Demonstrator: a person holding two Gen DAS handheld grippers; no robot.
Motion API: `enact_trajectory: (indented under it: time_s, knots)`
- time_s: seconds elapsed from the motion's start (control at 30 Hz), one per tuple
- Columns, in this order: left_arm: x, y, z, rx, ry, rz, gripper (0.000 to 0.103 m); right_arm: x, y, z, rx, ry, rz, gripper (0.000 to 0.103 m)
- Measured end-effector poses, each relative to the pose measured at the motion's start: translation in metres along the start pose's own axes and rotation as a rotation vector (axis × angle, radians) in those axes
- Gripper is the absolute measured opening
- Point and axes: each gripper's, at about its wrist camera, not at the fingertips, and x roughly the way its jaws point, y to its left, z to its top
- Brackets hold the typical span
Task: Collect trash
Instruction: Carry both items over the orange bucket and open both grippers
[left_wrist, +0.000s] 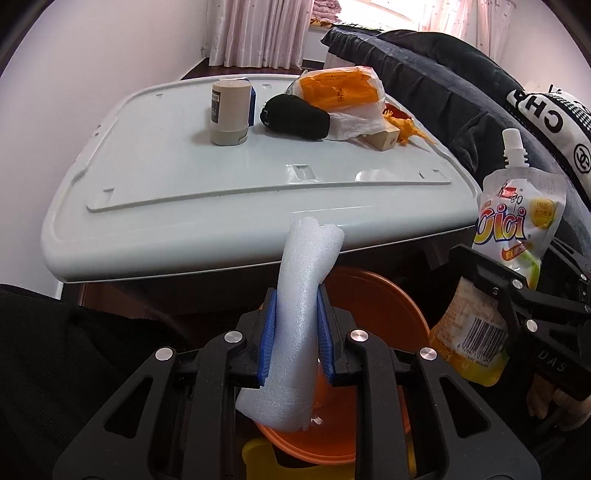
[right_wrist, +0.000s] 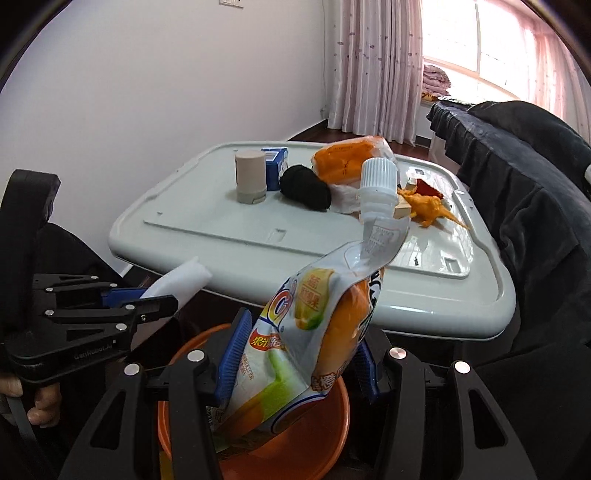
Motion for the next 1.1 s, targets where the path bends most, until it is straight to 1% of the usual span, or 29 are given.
enact_trajectory:
  time_s: [0.23, 0.5, 0.6, 0.83, 1.1]
  knots:
    - [0.002, 0.000, -0.001, 0.009, 0.003, -0.003, 0.021, 0.003, -0.007, -0.006, 0.034, 0.021, -0.021, 0.051]
    - [0.014, 0.003, -0.002, -0.014, 0.046, 0.007, 0.021, 0.009, -0.017, -0.012, 0.082, 0.045, -0.019, 0.051]
    - [0.018, 0.002, -0.003, -0.011, 0.060, 0.016, 0.021, 0.010, -0.014, -0.015, 0.085, 0.053, -0.008, 0.051]
    - [0.022, -0.008, -0.005, 0.034, 0.073, 0.027, 0.022, 0.011, -0.010, -0.019, 0.070, 0.075, 0.002, 0.051]
    - [0.024, -0.006, -0.006, 0.029, 0.085, 0.024, 0.022, 0.011, -0.008, -0.022, 0.057, 0.088, 0.001, 0.052]
